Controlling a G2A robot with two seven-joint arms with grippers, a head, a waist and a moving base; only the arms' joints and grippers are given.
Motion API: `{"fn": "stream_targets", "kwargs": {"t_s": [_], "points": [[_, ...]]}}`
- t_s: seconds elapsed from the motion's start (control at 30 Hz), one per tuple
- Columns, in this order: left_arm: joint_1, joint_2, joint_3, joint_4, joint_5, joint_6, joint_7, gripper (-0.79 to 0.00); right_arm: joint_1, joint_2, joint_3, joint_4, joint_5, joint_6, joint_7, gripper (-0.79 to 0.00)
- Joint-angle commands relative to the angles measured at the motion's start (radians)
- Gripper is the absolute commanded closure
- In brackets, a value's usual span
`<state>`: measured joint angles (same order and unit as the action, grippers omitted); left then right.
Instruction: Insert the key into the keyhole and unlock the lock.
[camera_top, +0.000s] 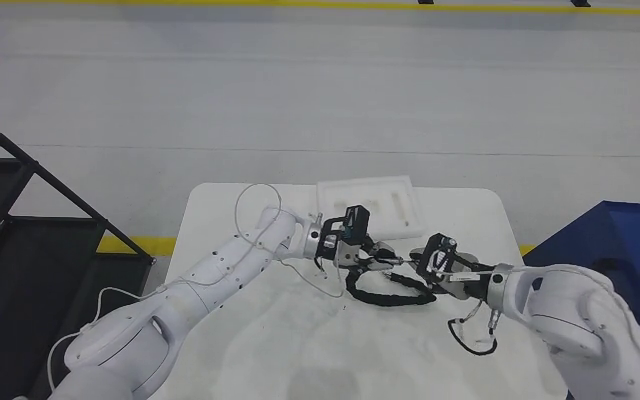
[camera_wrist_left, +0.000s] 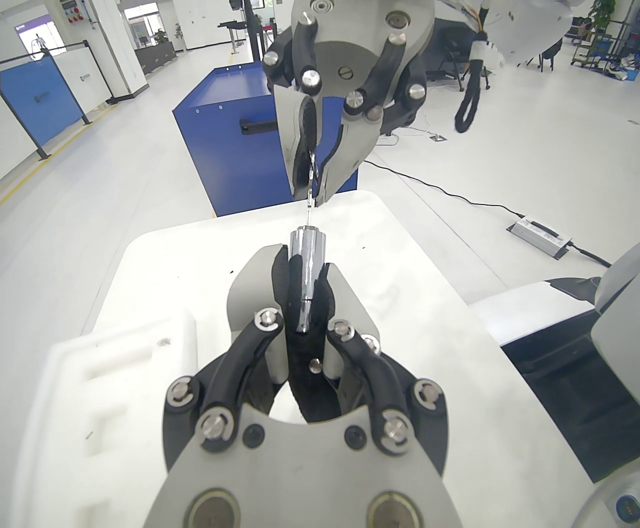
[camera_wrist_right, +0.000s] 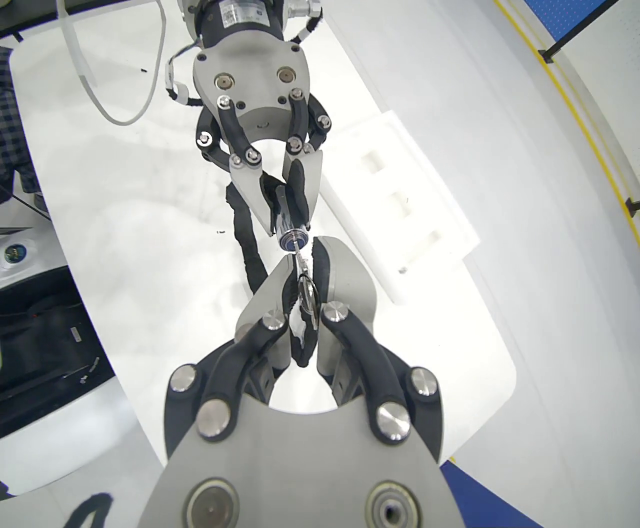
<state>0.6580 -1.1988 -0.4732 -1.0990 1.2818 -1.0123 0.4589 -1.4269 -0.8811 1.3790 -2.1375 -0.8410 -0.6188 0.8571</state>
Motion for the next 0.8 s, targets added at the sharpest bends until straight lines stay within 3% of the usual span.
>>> {"fn": "stream_targets", "kwargs": {"t_s": [0.0,0.33,0.6,0.63,0.67,0.77], "points": [[0.003,0.000,-0.005,0.008,0.007,0.000,-0.012,0.000,0.007,0.000,-0.002,0.007,0.027,0.003,0.011,-0.785],[0.055,-0.005,-0.014,0.093,0.005,0.041,-0.155,0.000,0.010,0.009,0.027,0.056,0.137,-0.017,0.018,-0.785],[0.091,-0.037,0.008,0.176,-0.030,0.096,-0.266,-0.012,-0.021,0.015,0.057,0.064,0.160,-0.018,-0.007,-0.785],[0.091,-0.042,0.010,0.183,-0.033,0.103,-0.274,-0.305,-0.023,0.015,0.057,0.064,0.160,-0.018,-0.012,-0.785],[0.090,-0.047,0.011,0.192,-0.038,0.111,-0.276,-0.785,-0.024,0.016,0.057,0.064,0.158,-0.020,-0.017,-0.785],[0.084,-0.062,0.013,0.218,-0.048,0.119,-0.281,-0.785,-0.021,0.015,0.053,0.075,0.144,-0.032,-0.046,-0.785]]}}
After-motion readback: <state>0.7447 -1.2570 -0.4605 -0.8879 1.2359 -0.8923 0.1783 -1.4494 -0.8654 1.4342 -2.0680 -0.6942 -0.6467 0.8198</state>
